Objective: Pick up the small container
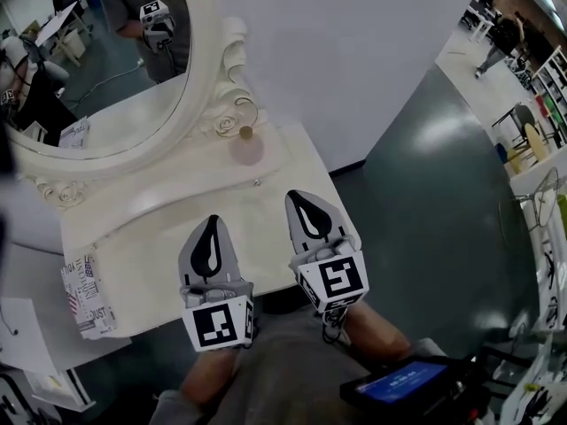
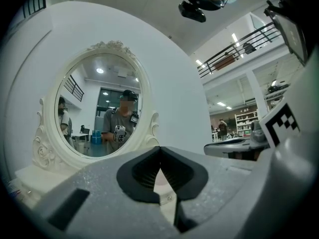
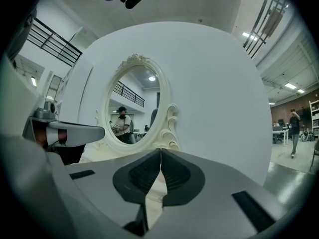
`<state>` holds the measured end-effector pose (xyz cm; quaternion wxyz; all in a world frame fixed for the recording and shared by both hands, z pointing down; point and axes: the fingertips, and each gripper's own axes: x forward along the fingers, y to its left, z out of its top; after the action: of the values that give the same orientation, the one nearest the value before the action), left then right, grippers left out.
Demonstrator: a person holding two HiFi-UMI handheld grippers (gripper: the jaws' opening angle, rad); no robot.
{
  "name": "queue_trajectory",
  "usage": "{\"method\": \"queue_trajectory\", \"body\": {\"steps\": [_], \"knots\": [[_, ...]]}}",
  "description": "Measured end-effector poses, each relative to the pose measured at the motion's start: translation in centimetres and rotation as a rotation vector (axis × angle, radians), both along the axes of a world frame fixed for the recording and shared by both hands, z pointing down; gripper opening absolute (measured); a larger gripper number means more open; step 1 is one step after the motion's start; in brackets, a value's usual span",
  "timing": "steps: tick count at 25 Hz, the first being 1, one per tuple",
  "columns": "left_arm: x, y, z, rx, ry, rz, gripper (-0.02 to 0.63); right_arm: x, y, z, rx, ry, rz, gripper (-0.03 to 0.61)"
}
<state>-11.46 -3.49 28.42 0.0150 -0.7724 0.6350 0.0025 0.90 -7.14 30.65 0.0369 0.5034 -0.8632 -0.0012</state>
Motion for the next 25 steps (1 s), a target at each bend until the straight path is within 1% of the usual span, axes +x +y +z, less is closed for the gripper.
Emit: {"method": "queue_trajectory", "body": {"steps": [5,12,16,20,25], "knots": [[-0.2,-2.2,0.3,-0.012,-0.007,-0.009,0.014,-0.7,-1.9,0.5,-0.01,-0.001,-0.034,0.014],[-0.1,-5.2,1.6,-0.048,-0.012,-0.028,0.014,-0.8,-5.0,2.2,-0.052,-0.005,-0.058,0.014],[0.2,-7.5,2.0,-0.054,-0.019,-0.039,0.014,-0.9,-7.5,3.1,-0.078,-0.021,-0.082,0.015],[0.8,-10.5,1.8,-0.053,-0.045,-0.047,0.014,-0.8,-10.8,3.4,-0.076,-0.031,-0.104,0.015],[0.7,-13.3,0.6,-0.046,-0.067,-0.081,0.014,-1.3,-13.9,2.8,-0.072,-0.047,-0.139,0.015]]}}
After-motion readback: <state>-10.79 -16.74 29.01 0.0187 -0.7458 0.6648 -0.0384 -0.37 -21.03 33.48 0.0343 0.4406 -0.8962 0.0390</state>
